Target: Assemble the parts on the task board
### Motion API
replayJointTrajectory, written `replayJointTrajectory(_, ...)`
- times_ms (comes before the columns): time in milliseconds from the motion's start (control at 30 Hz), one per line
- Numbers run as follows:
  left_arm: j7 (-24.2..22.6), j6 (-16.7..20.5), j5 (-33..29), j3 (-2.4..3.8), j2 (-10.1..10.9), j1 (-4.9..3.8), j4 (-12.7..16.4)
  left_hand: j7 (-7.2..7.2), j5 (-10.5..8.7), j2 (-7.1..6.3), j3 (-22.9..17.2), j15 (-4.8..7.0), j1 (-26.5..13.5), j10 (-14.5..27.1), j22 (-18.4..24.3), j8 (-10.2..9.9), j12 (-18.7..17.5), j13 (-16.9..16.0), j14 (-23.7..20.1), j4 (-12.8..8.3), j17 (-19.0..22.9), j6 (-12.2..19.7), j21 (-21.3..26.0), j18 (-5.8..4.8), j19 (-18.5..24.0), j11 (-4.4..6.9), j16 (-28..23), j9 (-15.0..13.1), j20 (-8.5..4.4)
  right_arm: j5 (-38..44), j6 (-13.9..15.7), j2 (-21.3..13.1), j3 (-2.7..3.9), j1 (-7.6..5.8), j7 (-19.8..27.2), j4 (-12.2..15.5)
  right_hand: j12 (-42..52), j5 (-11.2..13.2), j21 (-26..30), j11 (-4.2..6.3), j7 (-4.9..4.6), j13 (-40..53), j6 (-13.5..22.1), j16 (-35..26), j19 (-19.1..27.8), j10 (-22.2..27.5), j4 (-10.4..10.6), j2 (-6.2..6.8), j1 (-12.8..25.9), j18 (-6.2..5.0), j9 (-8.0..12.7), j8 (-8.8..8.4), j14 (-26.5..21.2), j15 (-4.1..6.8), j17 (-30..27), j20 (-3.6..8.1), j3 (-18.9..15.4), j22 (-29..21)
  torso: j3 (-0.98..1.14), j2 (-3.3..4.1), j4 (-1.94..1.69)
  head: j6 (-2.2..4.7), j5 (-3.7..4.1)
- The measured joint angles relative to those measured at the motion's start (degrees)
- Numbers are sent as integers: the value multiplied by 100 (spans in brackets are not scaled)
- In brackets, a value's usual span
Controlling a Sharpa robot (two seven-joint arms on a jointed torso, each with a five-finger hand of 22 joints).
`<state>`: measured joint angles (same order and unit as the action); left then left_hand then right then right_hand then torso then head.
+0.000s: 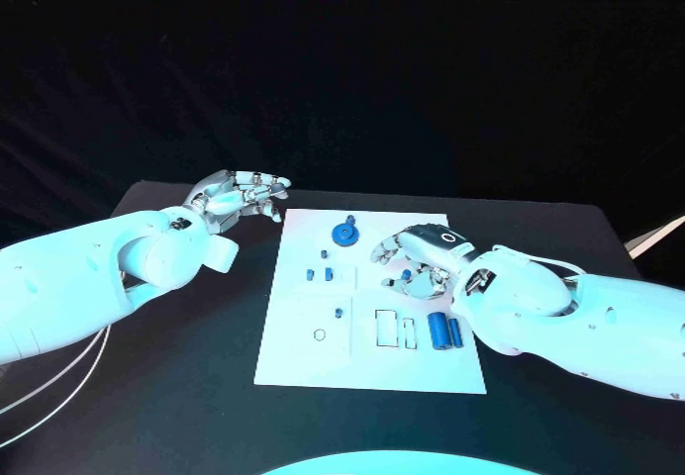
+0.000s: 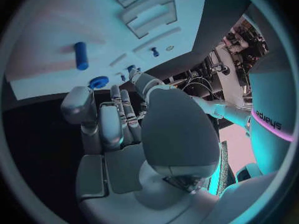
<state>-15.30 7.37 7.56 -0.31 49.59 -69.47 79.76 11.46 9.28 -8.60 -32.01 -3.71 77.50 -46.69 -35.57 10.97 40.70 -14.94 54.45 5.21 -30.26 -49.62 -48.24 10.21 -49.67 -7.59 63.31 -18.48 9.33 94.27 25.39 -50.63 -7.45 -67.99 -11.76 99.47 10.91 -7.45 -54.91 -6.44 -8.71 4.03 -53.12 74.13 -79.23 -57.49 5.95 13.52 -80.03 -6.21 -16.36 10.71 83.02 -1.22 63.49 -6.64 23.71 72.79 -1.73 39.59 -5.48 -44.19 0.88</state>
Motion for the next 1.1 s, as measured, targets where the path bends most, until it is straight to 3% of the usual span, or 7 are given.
replayJointTrajectory(67,0,0,-1,0,3,0,3,0,0,0,0,0,0,0,0,0,0,0,0,0,0,0,0,0,0,0,0,0,0,-29,-120,-92,4,-79,-15,-64,0,0,0,9,-53,0,56,0,-1,9,91,0,0,0,11,-69,0,0,-1,0,-91,0,-1,-2,0,19,24)
replayJointTrajectory(233,1,0,-4,-1,14,0,6,0,0,0,0,0,0,0,0,0,0,0,0,0,0,0,0,0,0,0,0,0,0,-7,-415,-189,5,-159,-57,-237,29,0,1,49,-56,-2,184,0,-1,58,196,0,0,0,52,-156,0,0,-3,1,-197,0,5,3,-5,52,50)
replayJointTrajectory(267,2,1,-5,-1,17,0,6,0,0,0,0,0,0,0,1,0,0,1,0,0,0,0,0,0,0,0,0,1,0,19,-470,-191,5,-167,-69,-268,29,0,1,16,-57,-2,186,0,-26,117,196,0,0,0,54,-156,0,0,-3,25,-197,0,6,5,-8,53,53)
replayJointTrajectory(367,3,2,-6,-2,22,0,7,0,0,0,0,0,0,0,2,0,0,3,0,0,0,0,0,0,0,0,0,0,0,91,-555,-188,5,-176,-97,-334,29,0,0,31,-46,-2,231,4,-81,132,197,0,0,0,59,-156,70,72,-1,80,-197,12,10,9,-8,53,56)
replayJointTrajectory(900,11,1,-7,-3,31,0,9,0,0,0,0,0,0,0,4,0,0,5,0,0,0,0,1,0,0,0,0,2,0,261,-928,-37,-4,-159,-128,-509,96,-1,-240,98,38,-1,10,112,-165,-29,254,1,-2,3,58,-154,70,73,90,123,-252,141,6,11,-19,-2,44)
replayJointTrajectory(967,12,1,-7,-3,32,0,9,0,0,0,0,0,0,0,4,0,0,5,0,0,0,0,1,0,0,0,0,2,0,245,-963,-17,-7,-147,-112,-524,95,-1,-347,90,48,-1,-12,149,-185,-39,256,68,-68,4,58,-154,70,73,129,141,-250,142,6,11,-18,-7,41)
replayJointTrajectory(1100,15,1,-8,-4,33,0,7,0,0,0,0,0,0,0,4,0,0,5,0,0,0,0,43,0,0,0,0,2,0,222,-1024,6,-9,-136,-96,-562,95,-1,-489,112,53,-1,-139,216,-239,-239,342,68,-68,5,58,-154,70,72,207,130,-162,142,4,10,-18,-14,39)
